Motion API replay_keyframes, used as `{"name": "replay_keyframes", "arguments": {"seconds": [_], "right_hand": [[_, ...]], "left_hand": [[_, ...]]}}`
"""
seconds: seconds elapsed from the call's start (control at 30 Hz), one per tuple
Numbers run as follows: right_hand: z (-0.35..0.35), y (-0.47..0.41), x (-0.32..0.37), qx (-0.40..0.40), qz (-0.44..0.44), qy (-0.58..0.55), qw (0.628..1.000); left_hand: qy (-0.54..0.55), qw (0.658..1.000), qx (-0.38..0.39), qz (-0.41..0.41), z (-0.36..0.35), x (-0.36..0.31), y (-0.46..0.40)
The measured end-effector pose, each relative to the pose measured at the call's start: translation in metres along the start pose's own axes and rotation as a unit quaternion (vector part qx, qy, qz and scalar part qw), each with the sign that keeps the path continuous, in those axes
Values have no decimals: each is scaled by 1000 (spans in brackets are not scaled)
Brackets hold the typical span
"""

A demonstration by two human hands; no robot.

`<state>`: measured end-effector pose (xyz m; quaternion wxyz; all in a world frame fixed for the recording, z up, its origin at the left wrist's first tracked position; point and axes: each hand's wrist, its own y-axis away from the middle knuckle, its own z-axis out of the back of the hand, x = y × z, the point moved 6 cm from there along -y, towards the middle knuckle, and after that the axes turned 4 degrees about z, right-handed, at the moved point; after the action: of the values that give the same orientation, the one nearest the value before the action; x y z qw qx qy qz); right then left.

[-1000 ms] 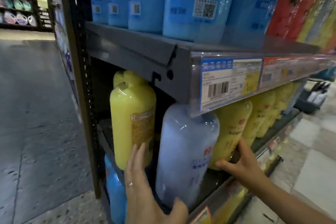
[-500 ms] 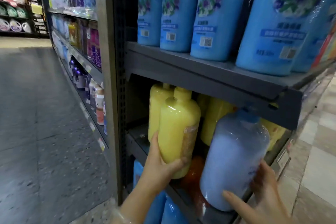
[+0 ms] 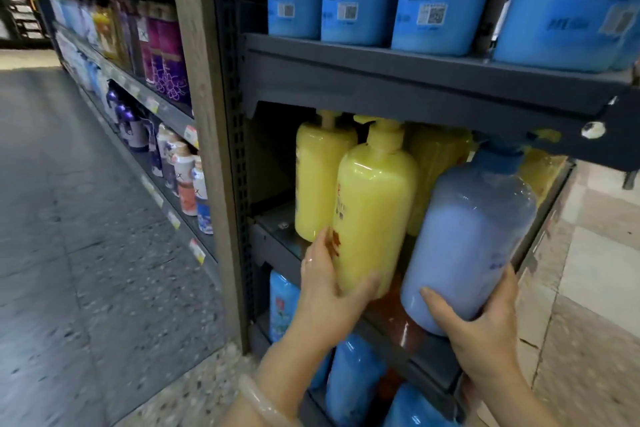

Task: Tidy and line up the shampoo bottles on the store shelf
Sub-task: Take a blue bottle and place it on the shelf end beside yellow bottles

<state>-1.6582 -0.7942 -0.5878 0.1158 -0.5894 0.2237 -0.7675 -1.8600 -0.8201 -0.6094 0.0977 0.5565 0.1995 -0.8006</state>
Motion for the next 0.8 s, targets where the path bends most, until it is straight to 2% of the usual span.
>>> {"name": "replay_keyframes", "arguments": {"seconds": [0.07,0.13,0.3,0.4,0.47,0.57,0.67,0.73,0.77,0.8], "right_hand": [[0,1,-6,-12,-11,6,1000],[1,1,-11,-29,-17,7,999],[0,-1,-10,-33,-14,17,999],[1,1,-7,-34,-16,16,999],[0,1,-7,-28,-19,20,999],[-1,1,-8,-20,-23,27,999],[0,2,-8,-27,-31,27,999],[0,3,-6,-33,-26,26,999],[-1,3,-3,-40,-22,26,999],[-1,4,-2,-44,-18,25,999]], "left_hand": [[36,998,55,13,7,9,-9],[50,996,68,30,3,9,-12],[-26,993,-108,28,-8,-6,-1],[-109,971,-212,22,-13,-11,4],[-148,958,-244,23,-15,-15,2],[-175,960,-212,51,-20,-17,-4],[-170,974,-130,74,-16,-12,-4],[-82,993,-63,53,-4,0,-4],[-12,998,-63,31,10,1,-4],[50,994,-94,8,28,2,-7]]}}
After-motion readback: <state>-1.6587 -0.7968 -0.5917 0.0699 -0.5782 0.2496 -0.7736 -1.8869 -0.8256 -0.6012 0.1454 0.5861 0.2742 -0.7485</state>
